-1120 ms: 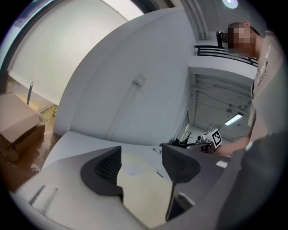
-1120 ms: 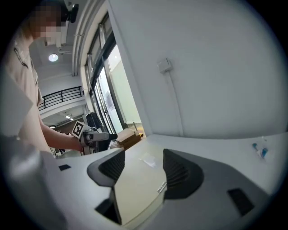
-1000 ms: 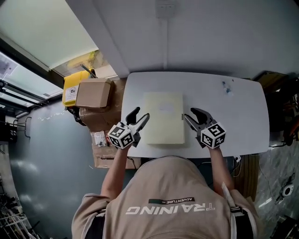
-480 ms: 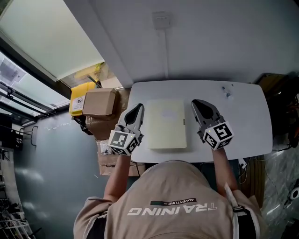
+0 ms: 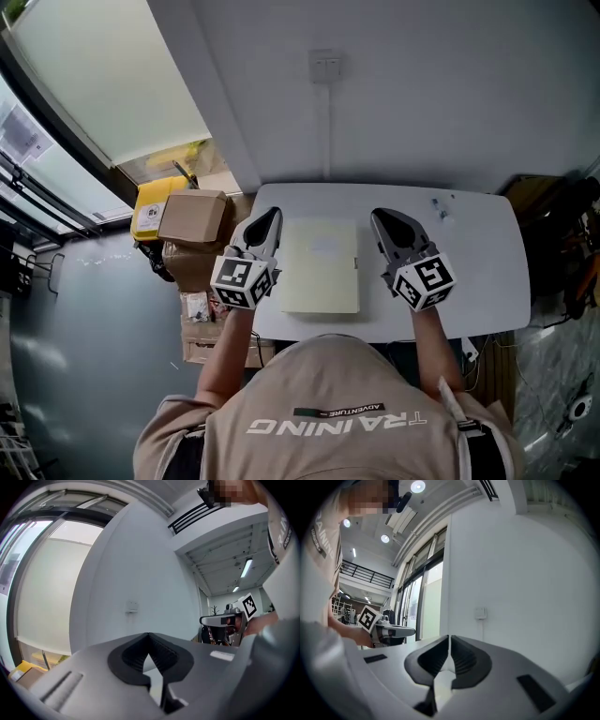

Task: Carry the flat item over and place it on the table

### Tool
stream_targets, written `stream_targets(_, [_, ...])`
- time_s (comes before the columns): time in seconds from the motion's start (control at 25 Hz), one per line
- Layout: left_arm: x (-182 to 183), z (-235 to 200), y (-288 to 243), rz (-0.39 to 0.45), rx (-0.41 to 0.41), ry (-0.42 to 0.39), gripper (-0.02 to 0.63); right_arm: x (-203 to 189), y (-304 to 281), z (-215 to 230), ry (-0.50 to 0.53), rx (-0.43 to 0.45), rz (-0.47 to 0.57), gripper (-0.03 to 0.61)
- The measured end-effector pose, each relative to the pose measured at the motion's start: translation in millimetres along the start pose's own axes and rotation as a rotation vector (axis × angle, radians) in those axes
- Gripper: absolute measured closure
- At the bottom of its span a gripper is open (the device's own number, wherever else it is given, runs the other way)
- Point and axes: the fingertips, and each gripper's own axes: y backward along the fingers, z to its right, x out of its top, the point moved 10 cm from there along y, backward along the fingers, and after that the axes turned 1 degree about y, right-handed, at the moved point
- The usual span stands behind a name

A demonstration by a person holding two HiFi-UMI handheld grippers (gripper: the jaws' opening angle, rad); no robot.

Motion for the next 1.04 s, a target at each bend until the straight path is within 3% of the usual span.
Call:
stream_targets(0.2, [-1.7,-0.8,-0.7,-0.011,-0.005,-0.014,0.607,-0.8,-0.8,-0.4,0.049,0.000,-0.025,0.566])
stream_targets(1.04, [-6.3,-6.3,6.8,-0.031,-0.013,-0.013,0.607,-5.5,-8.1,-6.3,0.028,0.024,-0.040,0.567])
